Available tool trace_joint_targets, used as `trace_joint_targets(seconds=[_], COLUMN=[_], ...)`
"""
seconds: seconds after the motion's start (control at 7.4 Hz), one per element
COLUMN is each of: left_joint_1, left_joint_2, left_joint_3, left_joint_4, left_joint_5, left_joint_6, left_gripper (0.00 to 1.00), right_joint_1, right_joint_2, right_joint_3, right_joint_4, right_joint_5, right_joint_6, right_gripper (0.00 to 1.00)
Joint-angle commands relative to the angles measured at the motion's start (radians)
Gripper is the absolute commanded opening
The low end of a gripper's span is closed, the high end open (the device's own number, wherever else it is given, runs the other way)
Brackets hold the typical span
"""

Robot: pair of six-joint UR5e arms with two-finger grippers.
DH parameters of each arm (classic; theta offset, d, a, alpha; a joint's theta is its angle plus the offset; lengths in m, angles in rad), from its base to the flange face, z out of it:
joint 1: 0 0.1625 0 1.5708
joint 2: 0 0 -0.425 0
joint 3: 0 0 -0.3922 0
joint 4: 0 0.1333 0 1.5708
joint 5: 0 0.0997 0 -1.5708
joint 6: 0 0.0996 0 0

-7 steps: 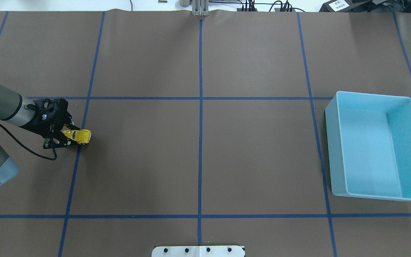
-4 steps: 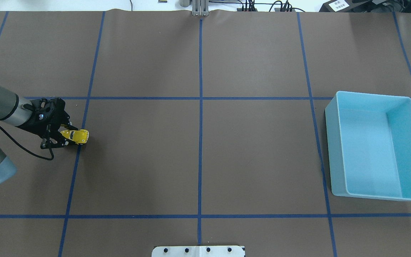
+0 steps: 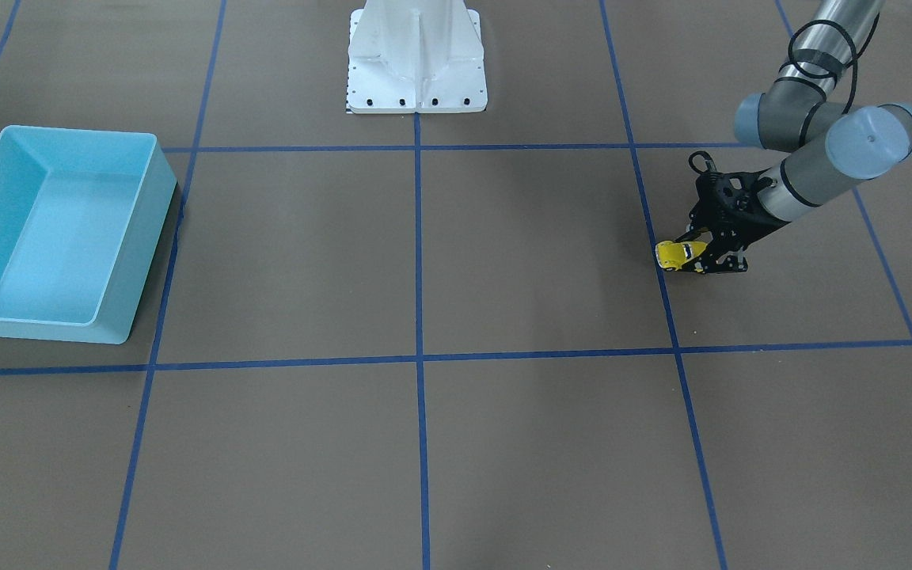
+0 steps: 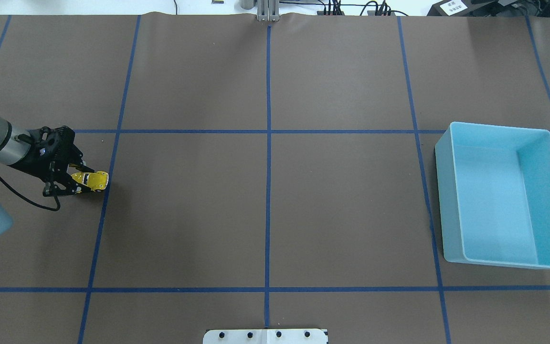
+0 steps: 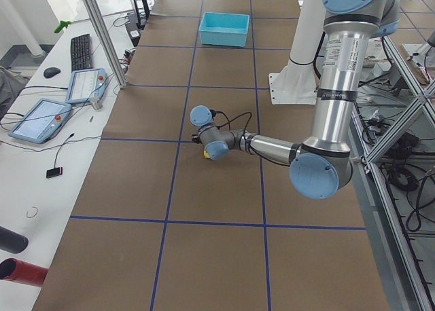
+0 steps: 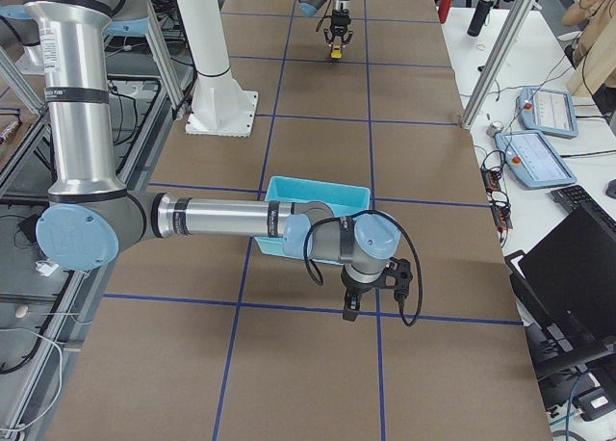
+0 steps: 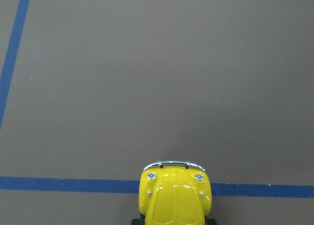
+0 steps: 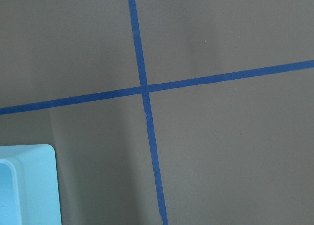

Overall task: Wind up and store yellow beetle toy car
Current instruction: 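Drag the car backward along the table, away from the bin, with the left gripper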

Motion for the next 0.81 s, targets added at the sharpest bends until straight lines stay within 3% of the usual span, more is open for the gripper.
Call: trace_joint_targets(seconds=[0.0, 0.68], left_joint_1=[-0.018, -0.047], left_joint_2=[0.011, 0.061], left_joint_3=[0.01, 0.034], left_joint_4=[-0.012, -0.038], left_joint_5=[-0.011, -0.012], left_joint_6=[0.031, 0.1], left_gripper=[0.0, 0.0], right_joint_1=[0.0, 0.0], right_joint_2=[0.0, 0.0], right_joint_3=[0.0, 0.0], right_joint_4=[0.0, -0.002], right_joint_5=[0.0, 0.0], right_joint_6=[0.0, 0.0], right_gripper=[1.0, 1.0])
